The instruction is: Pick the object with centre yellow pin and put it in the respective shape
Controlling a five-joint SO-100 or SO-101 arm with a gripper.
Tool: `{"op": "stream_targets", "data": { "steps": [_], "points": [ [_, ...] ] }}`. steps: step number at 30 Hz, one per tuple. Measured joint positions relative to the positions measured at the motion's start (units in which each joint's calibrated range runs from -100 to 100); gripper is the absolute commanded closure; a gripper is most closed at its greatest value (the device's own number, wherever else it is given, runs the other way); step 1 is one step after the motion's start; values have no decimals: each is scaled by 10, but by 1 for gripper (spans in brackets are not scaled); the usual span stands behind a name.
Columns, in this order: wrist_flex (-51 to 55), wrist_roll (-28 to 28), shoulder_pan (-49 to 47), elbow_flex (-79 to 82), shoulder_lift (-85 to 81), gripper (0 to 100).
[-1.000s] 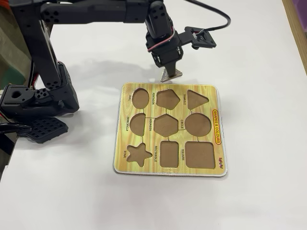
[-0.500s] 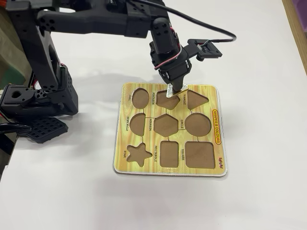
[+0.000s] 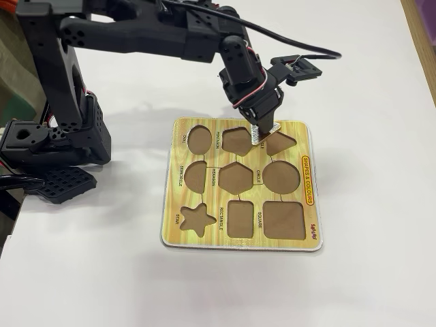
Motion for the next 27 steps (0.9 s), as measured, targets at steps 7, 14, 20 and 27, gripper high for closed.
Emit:
{"op": "stream_targets", "data": {
  "steps": [7, 14, 20, 27],
  "points": [
    [-1, 0, 0, -23, 30, 94],
    [-2, 1, 0, -28, 34, 94],
    [-2, 0, 0, -68, 70, 94],
    [-2, 0, 0, -83, 77, 94]
  ]
}}
